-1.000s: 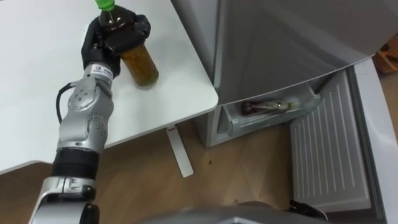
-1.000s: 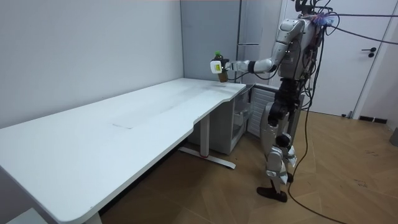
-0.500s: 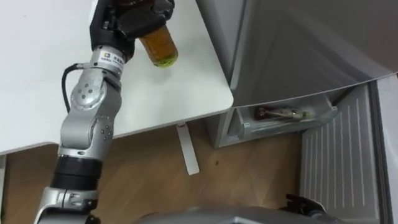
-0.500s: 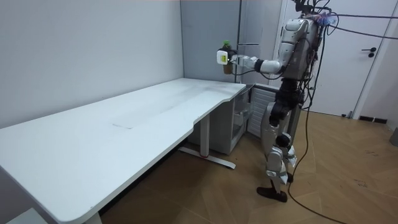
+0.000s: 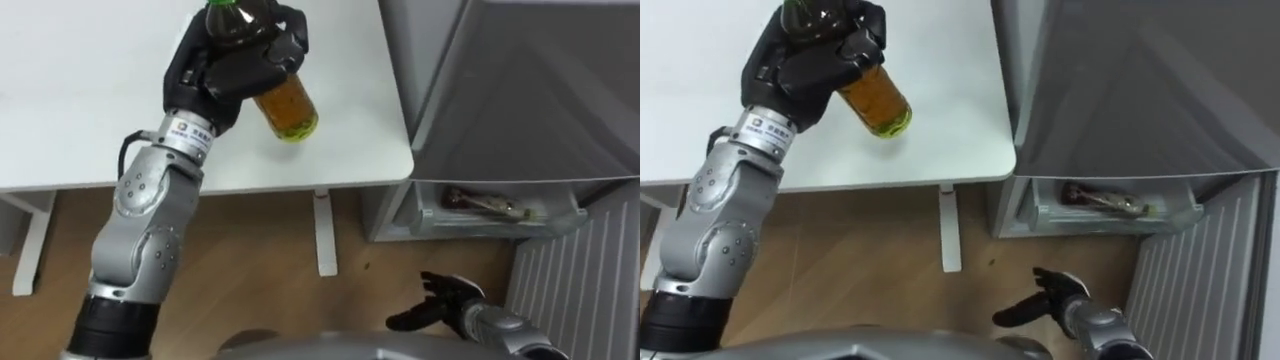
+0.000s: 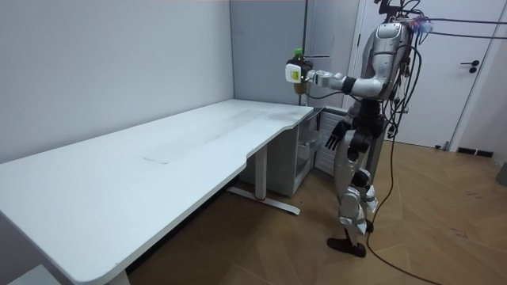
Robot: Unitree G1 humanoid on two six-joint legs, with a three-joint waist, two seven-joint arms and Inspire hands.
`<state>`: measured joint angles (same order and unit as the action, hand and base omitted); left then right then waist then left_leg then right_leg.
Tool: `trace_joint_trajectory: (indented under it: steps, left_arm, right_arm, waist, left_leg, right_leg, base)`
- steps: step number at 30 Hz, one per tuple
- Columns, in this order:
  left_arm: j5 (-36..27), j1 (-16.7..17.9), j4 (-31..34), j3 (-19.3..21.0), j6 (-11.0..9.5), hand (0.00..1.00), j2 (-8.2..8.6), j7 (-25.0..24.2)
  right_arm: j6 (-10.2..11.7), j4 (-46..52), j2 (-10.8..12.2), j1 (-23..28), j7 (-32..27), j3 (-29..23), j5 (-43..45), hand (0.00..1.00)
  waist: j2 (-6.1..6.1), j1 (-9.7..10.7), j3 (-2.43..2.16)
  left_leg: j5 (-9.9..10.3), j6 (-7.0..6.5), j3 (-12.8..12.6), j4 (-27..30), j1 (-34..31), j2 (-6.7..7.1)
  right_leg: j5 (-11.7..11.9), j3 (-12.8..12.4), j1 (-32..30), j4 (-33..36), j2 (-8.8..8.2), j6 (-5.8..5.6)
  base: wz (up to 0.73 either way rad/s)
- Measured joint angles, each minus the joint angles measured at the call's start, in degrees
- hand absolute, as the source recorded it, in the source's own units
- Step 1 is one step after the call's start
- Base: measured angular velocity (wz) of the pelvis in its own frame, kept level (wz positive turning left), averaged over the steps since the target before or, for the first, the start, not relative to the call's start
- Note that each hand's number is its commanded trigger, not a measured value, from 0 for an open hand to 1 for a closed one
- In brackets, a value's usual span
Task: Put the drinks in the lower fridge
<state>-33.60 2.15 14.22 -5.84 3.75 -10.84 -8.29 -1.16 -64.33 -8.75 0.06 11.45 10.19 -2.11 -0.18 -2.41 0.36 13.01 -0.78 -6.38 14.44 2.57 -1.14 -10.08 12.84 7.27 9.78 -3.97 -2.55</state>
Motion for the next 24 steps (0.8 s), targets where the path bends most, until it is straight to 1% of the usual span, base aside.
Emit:
trace_joint_trajectory:
  steps: [2, 3, 4, 5, 6, 9, 11, 14, 16, 18, 20, 21, 22, 23, 24]
  left_arm:
    - [-2.08, 1.11, 0.0, -0.07, 0.04, 1.0, -0.04, -2.0]
    - [-3.35, 2.41, 0.0, -0.09, 0.08, 1.0, -0.03, -3.54]
    - [-3.53, 3.61, 0.0, -0.32, 0.27, 1.0, -0.1, -4.84]
    - [-3.53, 4.02, 0.0, -0.53, 0.46, 1.0, -0.18, -5.35]
    - [-3.55, 4.48, -0.03, -1.17, 1.14, 1.0, -0.4, -6.51]
    - [-4.53, 6.64, -0.17, -1.32, 1.73, 1.0, -0.99, -10.15]
    - [-5.25, 7.71, -0.29, -1.35, 2.17, 1.0, -1.43, -11.97]
    - [-6.46, 10.17, -0.41, -1.42, 2.65, 1.0, -2.8, -13.95]
    - [-7.08, 12.14, -0.41, -1.48, 3.76, 1.0, -4.13, -15.21]
    - [-7.04, 12.85, -0.78, -1.73, 4.78, 1.0, -5.21, -16.11]
    - [-6.91, 13.45, -1.09, -2.43, 5.33, 1.0, -5.73, -17.06]
    - [-6.9, 13.77, -1.13, -2.71, 6.08, 1.0, -6.12, -17.77]
    - [-6.91, 13.75, -1.5, -3.22, 6.3, 1.0, -6.47, -18.7]
    - [-6.9, 13.75, -1.87, -3.34, 6.35, 1.0, -6.57, -19.46]
    - [-6.9, 13.75, -2.68, -3.35, 6.8, 1.0, -6.55, -20.56]
  right_arm:
    - [-0.05, 0.06, 0.0, -0.35, 0.62, 0.64, -0.06, 0.0]
    - [-0.13, 0.06, -0.04, -0.7, 1.2, 1.39, -0.05, 0.0]
    - [-0.14, 0.07, -0.07, -1.04, 1.78, 2.04, -0.03, 0.0]
    - [-0.16, 0.19, -0.06, -1.19, 2.01, 2.21, 0.0, 0.0]
    - [-0.2, 1.03, -0.1, -1.29, 2.41, 2.4, 0.06, 0.0]
    - [-1.39, 6.86, -0.32, -1.23, 4.59, 3.0, 0.45, 0.0]
    - [-1.41, 10.71, -0.68, -1.28, 5.9, 3.54, 0.35, 0.0]
    - [-1.55, 16.14, -1.58, -1.18, 8.61, 4.24, -0.33, 0.0]
    - [-2.77, 20.88, -2.06, -0.28, 10.88, 4.53, -0.42, 0.0]
    - [-3.97, 24.92, -2.39, 0.58, 12.67, 4.73, -0.4, 0.0]
    - [-4.01, 27.25, -2.86, 0.61, 14.89, 5.15, -0.4, 0.0]
    - [-4.14, 28.73, -3.5, 0.78, 16.34, 5.59, -0.4, 0.0]
    - [-4.77, 30.98, -4.42, 1.38, 18.02, 5.68, -0.4, 0.0]
    - [-5.06, 32.23, -4.94, 1.79, 18.89, 5.72, -0.38, 0.0]
    - [-5.56, 34.72, -5.96, 2.62, 20.55, 5.69, -0.36, 0.0]
  waist:
    - [-0.04, -0.54, -0.09]
    - [-0.12, -0.56, -0.14]
    - [-0.2, -0.56, -0.19]
    - [-0.23, -0.52, -0.21]
    - [-0.28, -0.64, -0.2]
    - [-0.32, -0.61, -0.16]
    - [-0.42, -0.57, -0.1]
    - [-0.39, -0.77, -0.04]
    - [-0.45, -0.8, 0.0]
    - [-0.67, -0.88, 0.08]
    - [-0.77, -0.86, 0.14]
    - [-0.81, -0.88, 0.13]
    - [-0.88, -0.77, 0.14]
    - [-0.9, -0.72, 0.16]
    - [-0.91, -0.71, 0.18]
  left_leg:
    - [0.0, 0.0, 0.32, 0.11, -0.06, 0.06]
    - [0.0, 0.0, 0.46, 0.24, -0.15, 0.08]
    - [0.0, 0.0, 0.77, 0.47, -0.38, 0.07]
    - [0.0, 0.0, 1.03, 0.66, -0.6, 0.06]
    - [0.0, 0.0, 1.7, 1.17, -1.34, 0.06]
    - [-0.01, -0.02, 2.47, 2.1, -2.01, 0.23]
    - [-0.01, -0.02, 2.91, 2.37, -2.04, 0.32]
    - [0.01, -0.05, 3.62, 2.35, -2.25, 0.42]
    - [0.01, -0.06, 4.25, 2.47, -2.48, 0.69]
    - [0.0, -0.08, 4.62, 2.8, -2.93, 0.93]
    - [-0.04, -0.15, 4.73, 3.05, -3.41, 1.01]
    - [-0.04, -0.16, 4.74, 3.23, -3.93, 1.02]
    - [-0.07, -0.22, 5.07, 3.49, -4.35, 0.98]
    - [-0.1, -0.27, 5.14, 3.54, -4.61, 0.98]
    - [-0.11, -0.29, 5.13, 3.76, -5.12, 1.01]
  right_leg:
    - [0.0, 0.44, 0.19, 0.02, -0.02, -0.01]
    - [0.0, 0.78, 0.27, 0.02, -0.02, -0.01]
    - [-0.01, 1.14, 0.26, 0.07, -0.02, -0.01]
    - [-0.01, 1.44, 0.21, 0.09, -0.03, -0.01]
    - [-0.01, 1.61, -0.04, 0.18, -0.06, -0.01]
    - [-0.01, 3.01, 0.05, 0.39, -0.13, -0.01]
    - [-0.01, 3.17, 0.39, 0.37, -0.14, -0.01]
    - [-0.04, 3.59, 0.76, 0.33, -0.21, -0.03]
    - [-0.16, 4.28, 0.74, 0.67, -0.33, -0.09]
    - [-0.53, 4.68, 0.57, 1.01, -0.53, -0.09]
    - [-0.54, 4.74, 0.25, 1.03, -0.57, -0.08]
    - [-0.54, 4.79, -0.12, 1.08, -0.62, -0.08]
    - [-0.54, 5.07, -0.57, 1.19, -0.72, -0.08]
    - [-0.54, 5.19, -0.79, 1.32, -0.79, -0.08]
    - [-0.56, 5.26, -1.46, 1.97, -0.88, -0.12]
  base:
    - [0.08]
    - [0.09]
    - [0.12]
    - [0.21]
    - [0.22]
    - [0.17]
    - [0.15]
    - [0.1]
    - [0.14]
    - [0.13]
    - [0.06]
    - [0.06]
    - [0.08]
    - [0.07]
    - [0.04]
